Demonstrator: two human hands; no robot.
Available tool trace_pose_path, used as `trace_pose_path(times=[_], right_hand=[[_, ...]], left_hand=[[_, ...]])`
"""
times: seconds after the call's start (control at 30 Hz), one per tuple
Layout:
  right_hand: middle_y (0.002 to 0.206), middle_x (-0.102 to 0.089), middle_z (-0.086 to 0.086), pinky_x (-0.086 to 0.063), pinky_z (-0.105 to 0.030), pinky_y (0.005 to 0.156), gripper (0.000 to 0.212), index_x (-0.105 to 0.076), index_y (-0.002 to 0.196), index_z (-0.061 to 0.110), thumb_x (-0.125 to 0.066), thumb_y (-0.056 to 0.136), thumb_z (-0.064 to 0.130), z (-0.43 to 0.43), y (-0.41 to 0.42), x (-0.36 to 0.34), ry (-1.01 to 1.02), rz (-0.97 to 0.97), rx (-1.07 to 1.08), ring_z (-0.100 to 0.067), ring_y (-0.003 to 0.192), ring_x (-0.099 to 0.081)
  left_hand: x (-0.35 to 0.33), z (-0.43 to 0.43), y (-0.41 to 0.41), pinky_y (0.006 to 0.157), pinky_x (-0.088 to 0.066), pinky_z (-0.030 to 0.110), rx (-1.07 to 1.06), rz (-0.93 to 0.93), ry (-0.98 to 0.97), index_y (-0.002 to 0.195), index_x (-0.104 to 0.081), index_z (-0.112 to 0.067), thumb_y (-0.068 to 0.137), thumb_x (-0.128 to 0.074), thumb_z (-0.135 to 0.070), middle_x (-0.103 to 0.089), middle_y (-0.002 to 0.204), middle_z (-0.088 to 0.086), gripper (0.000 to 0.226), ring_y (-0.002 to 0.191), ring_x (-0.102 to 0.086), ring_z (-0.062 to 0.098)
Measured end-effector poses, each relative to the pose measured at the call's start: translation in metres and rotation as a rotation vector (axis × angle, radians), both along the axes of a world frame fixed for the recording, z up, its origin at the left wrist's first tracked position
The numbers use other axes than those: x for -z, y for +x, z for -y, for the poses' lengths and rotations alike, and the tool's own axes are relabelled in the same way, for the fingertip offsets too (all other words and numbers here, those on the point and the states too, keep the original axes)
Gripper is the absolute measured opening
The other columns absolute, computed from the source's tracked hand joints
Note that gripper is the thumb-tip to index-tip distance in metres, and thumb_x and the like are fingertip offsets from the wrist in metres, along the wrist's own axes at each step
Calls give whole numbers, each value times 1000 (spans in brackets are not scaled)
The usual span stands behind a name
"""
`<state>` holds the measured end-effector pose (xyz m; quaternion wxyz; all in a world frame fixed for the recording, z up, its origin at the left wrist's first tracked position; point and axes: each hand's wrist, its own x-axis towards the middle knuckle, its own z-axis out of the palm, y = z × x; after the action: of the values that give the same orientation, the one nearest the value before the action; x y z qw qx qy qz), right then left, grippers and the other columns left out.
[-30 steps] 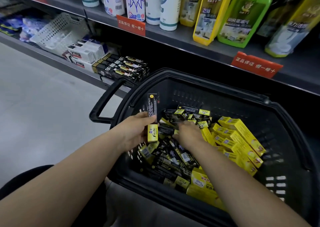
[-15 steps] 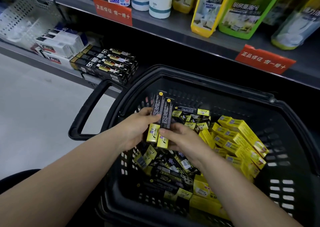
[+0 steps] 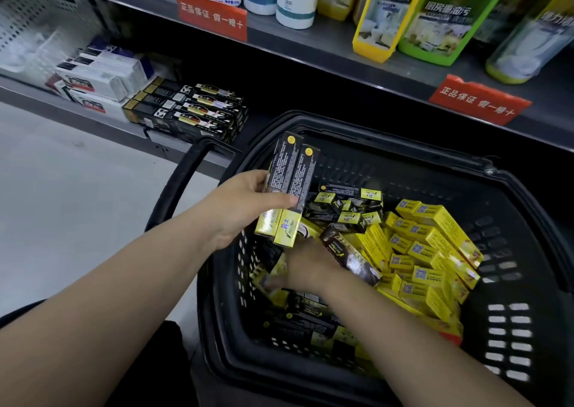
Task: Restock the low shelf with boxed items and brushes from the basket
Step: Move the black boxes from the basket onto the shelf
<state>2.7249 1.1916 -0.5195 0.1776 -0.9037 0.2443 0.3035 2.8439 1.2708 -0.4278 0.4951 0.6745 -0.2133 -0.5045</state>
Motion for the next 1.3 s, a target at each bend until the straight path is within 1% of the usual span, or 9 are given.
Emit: trace_pose_path(times=[0.1,0.2,0.37,0.47,0.8,0.9,1.03,1.17,1.3], right_hand=[[131,-49,-17,-43,-37,89,68,-38,134,6,-53,87,54,-7,4,5,-68,-35,-24,-33,117,-46],[129,-54,-14,-43,-26,65,51,-38,137,9,-51,93,32,1,-3,-8,183,76,345,-23,99,-54],[144,-44,-3,-31,-41,109,54,-33,144,20,-52,94,29,4,-27,-65,763,665,1072,-22,124,-48],[119,-63,-7,-45,-43,100,42,-47,127,30,-55,90,12,-7,-18,-97,1040,917,1064,-20,100,-64],[93,-59,24,-43,-6,60,41,-50,107,33,-67,76,53,0,-5,-127,556,785,563,12,78,-57],[100,-68,16,-53,-16,67,27,-66,96,33,-51,86,53,27,-7,-116,700,799,680,-1,86,-67],[113,-66,-1,-46,-32,85,19,-67,99,18,-49,94,22,77,0,-62,184,695,723,-21,102,-60],[135,-51,-15,-42,-35,96,52,-42,136,9,-59,89,20,96,6,-7,-156,294,376,-32,123,-48],[130,-51,-13,-41,-38,96,47,-48,132,14,-60,89,29,96,7,6,-432,238,157,-31,120,-48]], left_hand=[[-6,-10,2,90,-50,33,-37,-26,-33,100,-63,-18,84,-66,-10,-72,102,6,18,95,-66,19],[-9,-19,3,75,-52,26,-69,-74,-50,100,-62,-19,86,-63,-11,-73,93,1,17,82,-68,12],[-14,-27,4,69,-53,27,-140,-156,-80,110,-60,-20,88,-61,-16,-74,93,-1,22,77,-69,11],[-16,-26,1,62,-53,26,-187,-223,-104,113,-57,-23,90,-60,-19,-74,89,-2,24,74,-70,11],[-25,-21,4,71,-56,32,-241,-193,-113,117,-62,-13,53,-81,-24,-73,98,4,67,90,-69,21],[-25,-16,8,81,-53,37,-315,-104,-93,115,-60,-17,57,-84,-19,-73,97,2,63,93,-68,23],[-26,-6,19,101,-39,40,-372,63,-75,124,-51,-20,60,-86,-21,-67,110,-2,73,105,-60,18],[-26,3,20,68,-32,15,-340,123,-118,123,-50,-22,64,-84,-23,-65,108,-9,69,93,-56,1],[-24,5,25,65,-29,15,-321,119,-123,122,-52,-22,65,-84,-24,-66,108,-8,65,95,-56,1]])
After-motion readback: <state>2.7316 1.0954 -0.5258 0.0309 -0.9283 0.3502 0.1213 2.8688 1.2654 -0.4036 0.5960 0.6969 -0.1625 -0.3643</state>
